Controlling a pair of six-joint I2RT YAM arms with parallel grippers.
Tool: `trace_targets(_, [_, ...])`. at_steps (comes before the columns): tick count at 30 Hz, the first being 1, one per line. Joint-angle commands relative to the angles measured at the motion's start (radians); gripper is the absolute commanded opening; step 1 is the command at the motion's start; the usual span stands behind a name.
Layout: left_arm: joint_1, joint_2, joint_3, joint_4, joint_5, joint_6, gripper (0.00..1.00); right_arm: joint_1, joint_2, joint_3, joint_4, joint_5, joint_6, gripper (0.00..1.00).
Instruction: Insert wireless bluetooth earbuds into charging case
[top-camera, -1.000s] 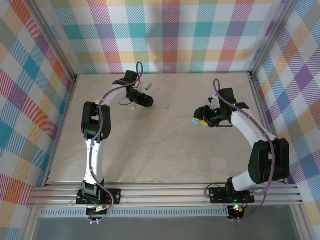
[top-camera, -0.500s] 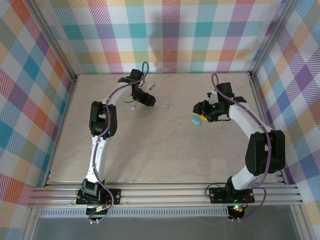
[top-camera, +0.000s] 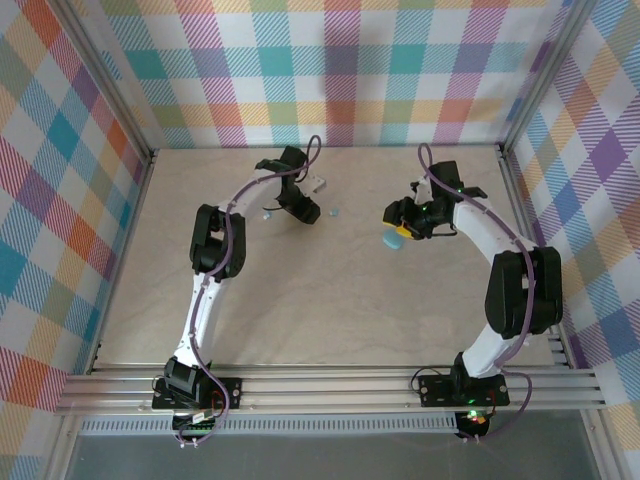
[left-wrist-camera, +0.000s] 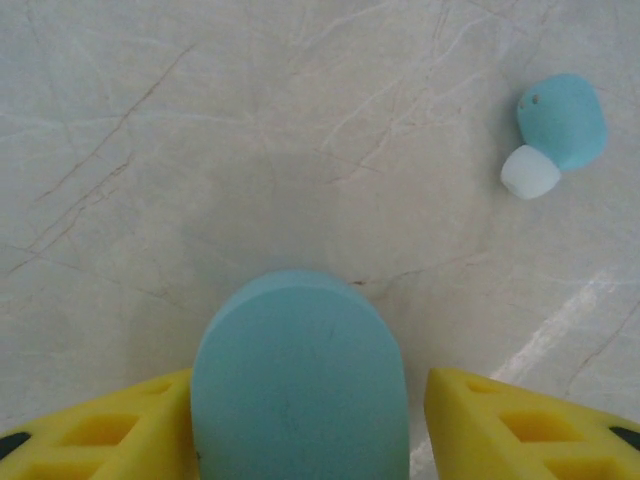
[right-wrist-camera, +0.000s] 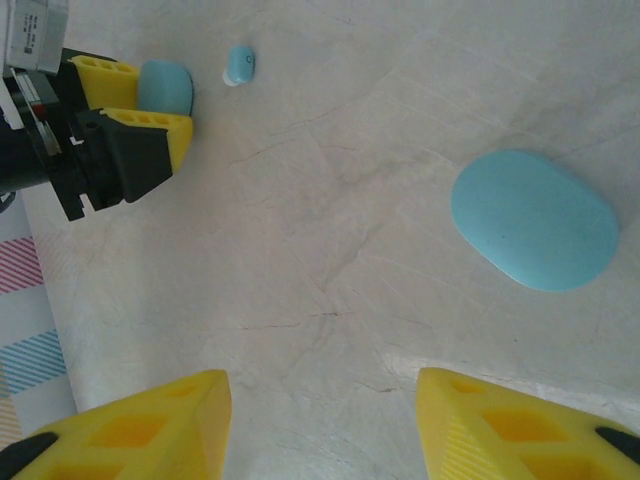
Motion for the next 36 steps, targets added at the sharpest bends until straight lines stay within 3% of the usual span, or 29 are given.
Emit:
trace_targets(1, [-0.004, -0.013, -0.040, -0.012, -0.032, 0.034, 0.53, -0.002, 0.009, 0.031, 0.005, -0.032, -0.022, 0.53])
trace_targets(6, [-0.008, -0.066, -0.126, 0.035, -0.012, 0.048, 0.37, -0.002, 0.009, 0.023, 0.020, -0.066, -0.002, 0.53])
trace_targets(11, [-0.008, -0.174, -0.273, 0.132, 0.052, 0.043, 0.30, 0.005, 0.009, 0.011, 0.047, -0.118, 0.032, 0.53])
trace_targets(17, [-0.016, -0.369, -0.519, 0.320, 0.193, -0.038, 0.27, 0.061, 0.018, 0.002, 0.108, -0.168, 0.095, 0.52])
trace_targets(25, [-0.043, -0.677, -0.916, 0.581, 0.339, -0.121, 0.26, 0.162, 0.094, -0.023, 0.276, -0.328, 0.247, 0.53])
trace_targets(30, [-0.086, -0.786, -0.999, 0.619, 0.380, -0.145, 0.26, 0.201, 0.111, -0.022, 0.261, -0.378, 0.256, 0.54])
trace_targets(36, [-0.127, -0.813, -0.986, 0.620, 0.455, -0.173, 0.26, 0.215, 0.123, 0.084, 0.140, -0.466, 0.202, 0.56])
